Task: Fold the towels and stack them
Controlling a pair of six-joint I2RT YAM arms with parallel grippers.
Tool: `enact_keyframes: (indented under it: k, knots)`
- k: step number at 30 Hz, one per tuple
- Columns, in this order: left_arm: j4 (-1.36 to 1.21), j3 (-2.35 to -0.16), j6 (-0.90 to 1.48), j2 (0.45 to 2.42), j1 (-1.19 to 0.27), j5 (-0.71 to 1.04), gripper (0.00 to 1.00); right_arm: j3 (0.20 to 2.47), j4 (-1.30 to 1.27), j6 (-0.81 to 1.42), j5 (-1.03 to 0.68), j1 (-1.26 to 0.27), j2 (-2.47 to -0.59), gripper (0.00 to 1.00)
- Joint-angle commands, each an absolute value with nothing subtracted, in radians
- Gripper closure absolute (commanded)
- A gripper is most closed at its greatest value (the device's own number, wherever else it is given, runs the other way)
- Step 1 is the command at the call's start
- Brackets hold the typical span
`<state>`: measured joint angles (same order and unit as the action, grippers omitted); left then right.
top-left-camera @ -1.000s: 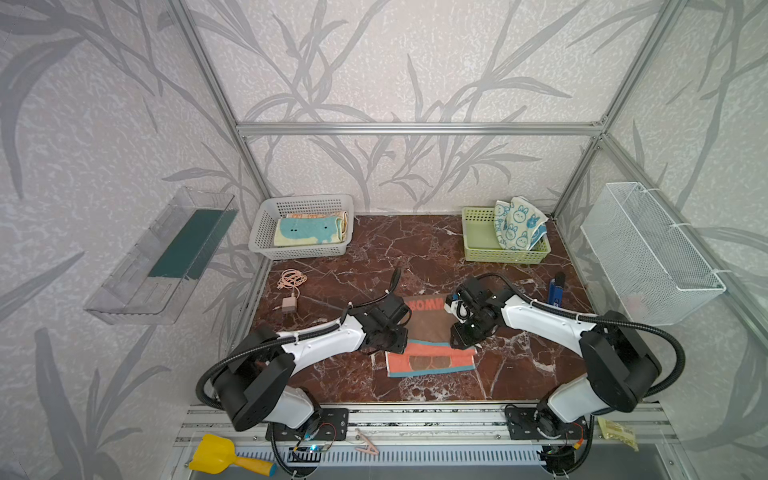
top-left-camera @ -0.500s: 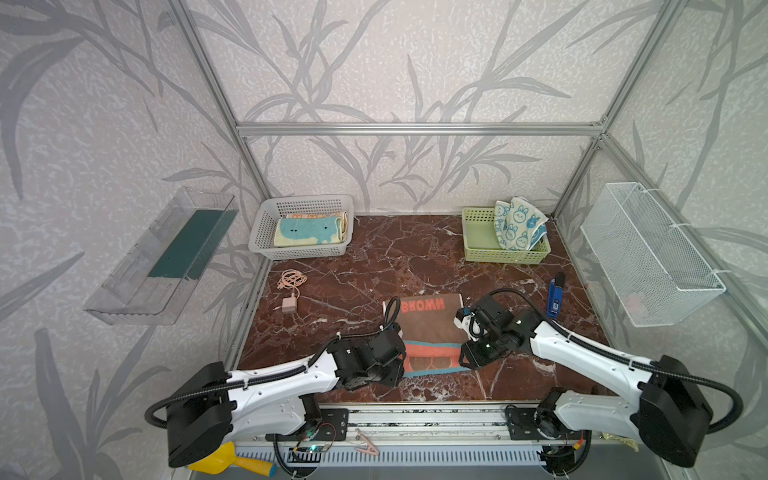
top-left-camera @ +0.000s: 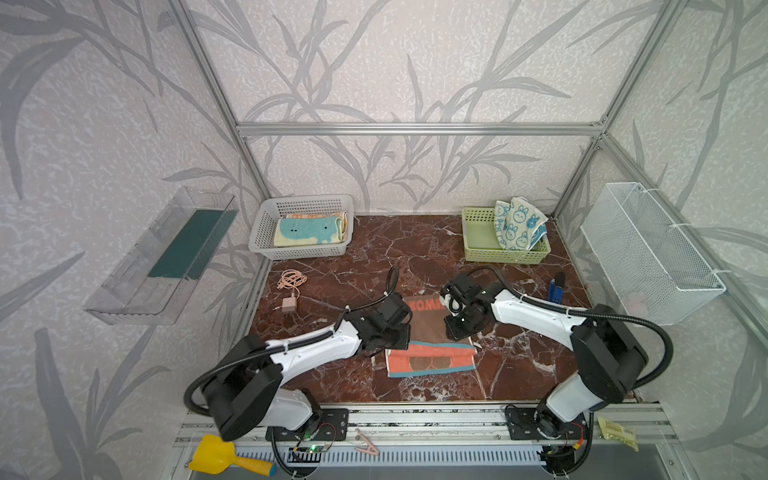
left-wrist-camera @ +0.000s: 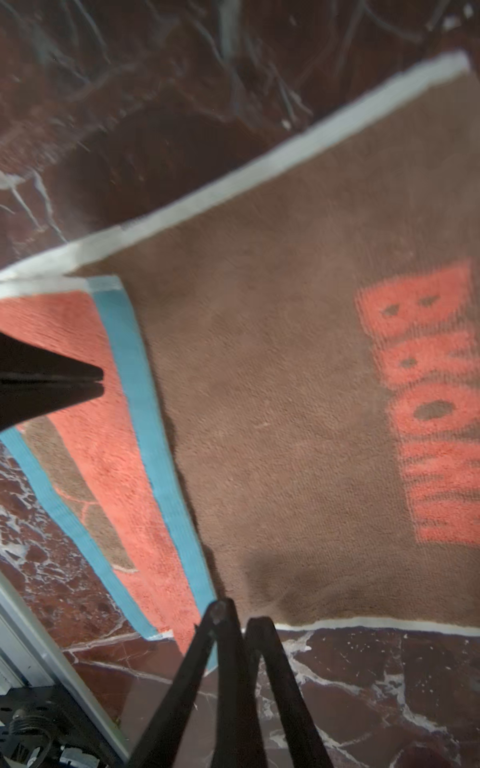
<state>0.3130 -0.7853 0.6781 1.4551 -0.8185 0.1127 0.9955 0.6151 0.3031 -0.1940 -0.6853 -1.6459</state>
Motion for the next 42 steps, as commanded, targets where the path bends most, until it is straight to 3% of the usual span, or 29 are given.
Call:
enact_keyframes:
  k: [1, 4, 9, 12, 29, 38, 42]
  knots:
    - [0.327, -0.89, 0.609, 1.583, -0.801, 0.162, 0.95, 1.022, 0.609, 0.285, -0.225, -0.686, -1.682, 0.68]
    - [0.365, -0.943, 0.582, 1.675, -0.805, 0.189, 0.93, 1.013, 0.61, 0.278, -0.267, -0.69, -1.691, 0.68]
    - [0.394, -0.913, 0.597, 1.673, -0.85, 0.174, 0.7, 0.974, 0.622, 0.281, -0.356, -0.703, -1.671, 0.67]
    - [0.418, -0.884, 0.621, 1.646, -0.899, 0.163, 0.65, 0.932, 0.625, 0.299, -0.393, -0.71, -1.632, 0.67]
    - [0.414, -0.689, 0.872, 1.397, -1.194, 0.073, 0.62, 0.714, 0.717, 0.382, -0.416, -0.726, -1.301, 0.65]
    - [0.503, -0.704, 0.894, 1.253, -1.281, 0.023, 0.62, 0.782, 0.767, 0.347, -0.336, -0.726, -1.297, 0.65]
    - [0.557, -0.674, 0.914, 1.144, -1.244, -0.109, 0.58, 0.843, 0.757, 0.302, -0.26, -0.705, -1.358, 0.64]
